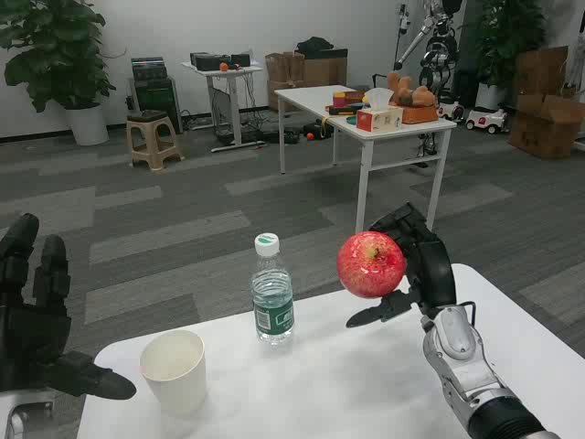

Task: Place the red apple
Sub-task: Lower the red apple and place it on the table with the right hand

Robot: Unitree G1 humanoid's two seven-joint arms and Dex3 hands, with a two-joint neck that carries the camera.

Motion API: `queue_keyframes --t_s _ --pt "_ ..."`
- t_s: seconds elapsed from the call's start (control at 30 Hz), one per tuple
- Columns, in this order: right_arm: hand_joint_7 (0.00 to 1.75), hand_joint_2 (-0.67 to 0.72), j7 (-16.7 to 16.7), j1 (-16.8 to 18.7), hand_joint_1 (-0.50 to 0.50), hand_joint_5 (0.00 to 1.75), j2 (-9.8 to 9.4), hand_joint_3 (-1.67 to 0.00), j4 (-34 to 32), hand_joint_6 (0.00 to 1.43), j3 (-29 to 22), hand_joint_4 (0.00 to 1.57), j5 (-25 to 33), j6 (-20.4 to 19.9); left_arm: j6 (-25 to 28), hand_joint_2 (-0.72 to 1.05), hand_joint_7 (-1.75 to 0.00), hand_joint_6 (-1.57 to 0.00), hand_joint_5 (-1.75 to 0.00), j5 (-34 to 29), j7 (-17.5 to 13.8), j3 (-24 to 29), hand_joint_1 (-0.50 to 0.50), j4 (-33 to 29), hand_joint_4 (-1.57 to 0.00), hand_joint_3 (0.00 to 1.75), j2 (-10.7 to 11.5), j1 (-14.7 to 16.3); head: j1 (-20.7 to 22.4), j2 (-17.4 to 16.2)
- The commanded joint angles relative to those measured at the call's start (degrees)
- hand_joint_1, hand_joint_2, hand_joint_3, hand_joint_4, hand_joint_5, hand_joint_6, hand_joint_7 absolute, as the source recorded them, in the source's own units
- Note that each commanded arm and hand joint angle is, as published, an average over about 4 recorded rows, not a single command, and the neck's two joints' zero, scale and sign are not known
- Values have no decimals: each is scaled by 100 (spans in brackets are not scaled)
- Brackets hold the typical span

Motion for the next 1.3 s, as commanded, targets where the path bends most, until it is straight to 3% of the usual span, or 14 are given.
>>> queue_keyframes --t_s 0.03,0.27,0.67,0.83,1.03,1.3 --pt "161 15 -39 -149 28 145 -21 -24 0 103 -6 49 48 -70 -61 -46 -42 0 0 -20 -15 49 -43 -76 0 0 39 54 9 327" --pt "161 15 -48 -149 25 145 -21 -24 0 103 -6 49 48 -70 -61 -46 -42 0 0 -20 -15 57 -43 -76 0 9 39 54 8 201" --pt "161 15 -43 -149 26 148 -12 -24 -9 103 -6 49 48 -74 -61 -46 -42 0 0 -20 -15 57 -43 -76 0 2 39 58 -4 191" --pt "161 15 -45 -125 25 145 -32 -24 -7 103 16 49 57 -70 -61 -46 -42 0 0 -20 -15 57 -43 -76 0 9 39 58 2 171" --pt "161 15 -48 62 28 145 -54 -24 -18 103 53 46 52 -70 -61 -37 -42 0 0 -20 -15 57 -43 -76 0 0 37 60 -21 137" --pt "161 15 -48 409 29 145 -43 -24 114 101 143 42 57 -70 -61 -46 -42 0 0 -46 -15 44 -43 -58 0 9 39 62 -63 -2"
